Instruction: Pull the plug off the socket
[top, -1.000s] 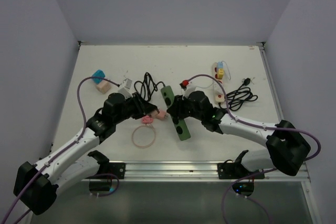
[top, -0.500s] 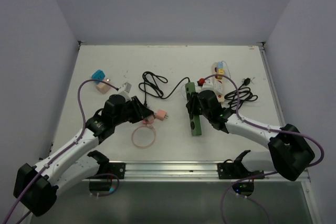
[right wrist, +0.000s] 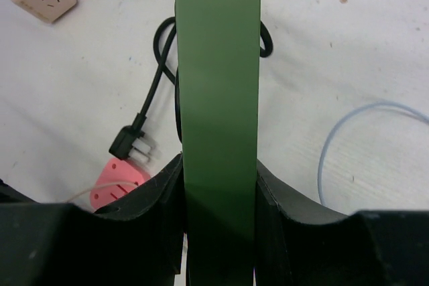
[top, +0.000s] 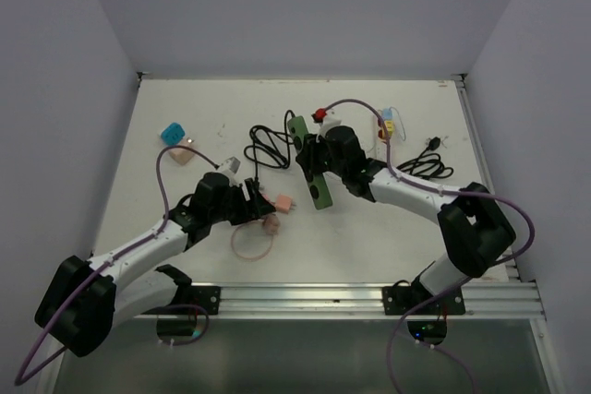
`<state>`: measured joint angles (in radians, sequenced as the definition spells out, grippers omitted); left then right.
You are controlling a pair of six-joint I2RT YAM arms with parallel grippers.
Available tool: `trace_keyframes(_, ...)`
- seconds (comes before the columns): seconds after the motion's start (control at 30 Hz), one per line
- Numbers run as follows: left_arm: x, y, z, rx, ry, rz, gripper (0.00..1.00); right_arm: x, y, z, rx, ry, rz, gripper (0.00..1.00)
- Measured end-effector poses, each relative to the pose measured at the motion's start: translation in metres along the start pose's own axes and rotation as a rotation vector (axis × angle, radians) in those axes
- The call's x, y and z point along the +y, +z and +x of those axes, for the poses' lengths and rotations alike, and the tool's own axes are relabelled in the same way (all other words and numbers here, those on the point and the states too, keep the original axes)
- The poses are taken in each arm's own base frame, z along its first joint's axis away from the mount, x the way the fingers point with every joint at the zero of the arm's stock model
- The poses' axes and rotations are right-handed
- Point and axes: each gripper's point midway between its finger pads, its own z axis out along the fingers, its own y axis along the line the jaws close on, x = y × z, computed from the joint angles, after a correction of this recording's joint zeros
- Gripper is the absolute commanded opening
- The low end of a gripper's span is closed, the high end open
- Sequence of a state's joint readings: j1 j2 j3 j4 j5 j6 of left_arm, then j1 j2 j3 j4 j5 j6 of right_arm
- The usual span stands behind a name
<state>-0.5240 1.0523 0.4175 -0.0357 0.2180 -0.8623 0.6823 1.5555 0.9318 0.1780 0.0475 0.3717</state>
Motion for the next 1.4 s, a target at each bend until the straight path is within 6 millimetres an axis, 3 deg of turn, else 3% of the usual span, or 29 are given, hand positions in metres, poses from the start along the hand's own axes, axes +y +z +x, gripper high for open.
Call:
trace_keyframes(0.1,-0.002,-0.002,-0.003,-0.016,0.024,0.008,0.99,0.007,0.018,-0.009,-0.006,-0.020,-0.027,0.00)
trace_keyframes(0.27,-0.009,-0.016,-0.020,-0.082,0.070,-0.002,1.00,0.011,0.049,-0.012,0.009,-0.042,-0.062,0.00)
trace_keyframes(0.53,-0.041,-0.062,-0.084,-0.325,0.165,-0.021,1.00,0.015,0.107,-0.027,0.009,-0.069,-0.099,0.00)
trace_keyframes(0.63,-0.036,-0.070,-0.092,-0.368,0.175,-0.061,1.00,0.013,0.133,-0.041,-0.012,-0.068,-0.105,0.00)
trace_keyframes(0.8,-0.017,-0.072,-0.089,-0.358,0.178,-0.146,1.00,0.003,0.179,-0.055,-0.029,-0.076,-0.100,0.00)
trace_keyframes(1.03,-0.003,-0.076,-0.090,-0.369,0.179,-0.203,1.00,-0.009,0.227,-0.053,-0.009,-0.070,-0.117,0.27)
trace_keyframes(1.07,-0.002,-0.076,-0.091,-0.372,0.178,-0.209,0.99,-0.009,0.230,-0.051,-0.004,-0.069,-0.119,0.42)
trace_keyframes(1.27,0.007,-0.074,-0.088,-0.365,0.172,-0.229,0.99,-0.005,0.234,-0.052,0.003,-0.060,-0.143,0.81)
trace_keyframes(1.4,0.008,-0.074,-0.087,-0.362,0.170,-0.232,0.99,-0.008,0.233,-0.050,0.014,-0.060,-0.135,0.90)
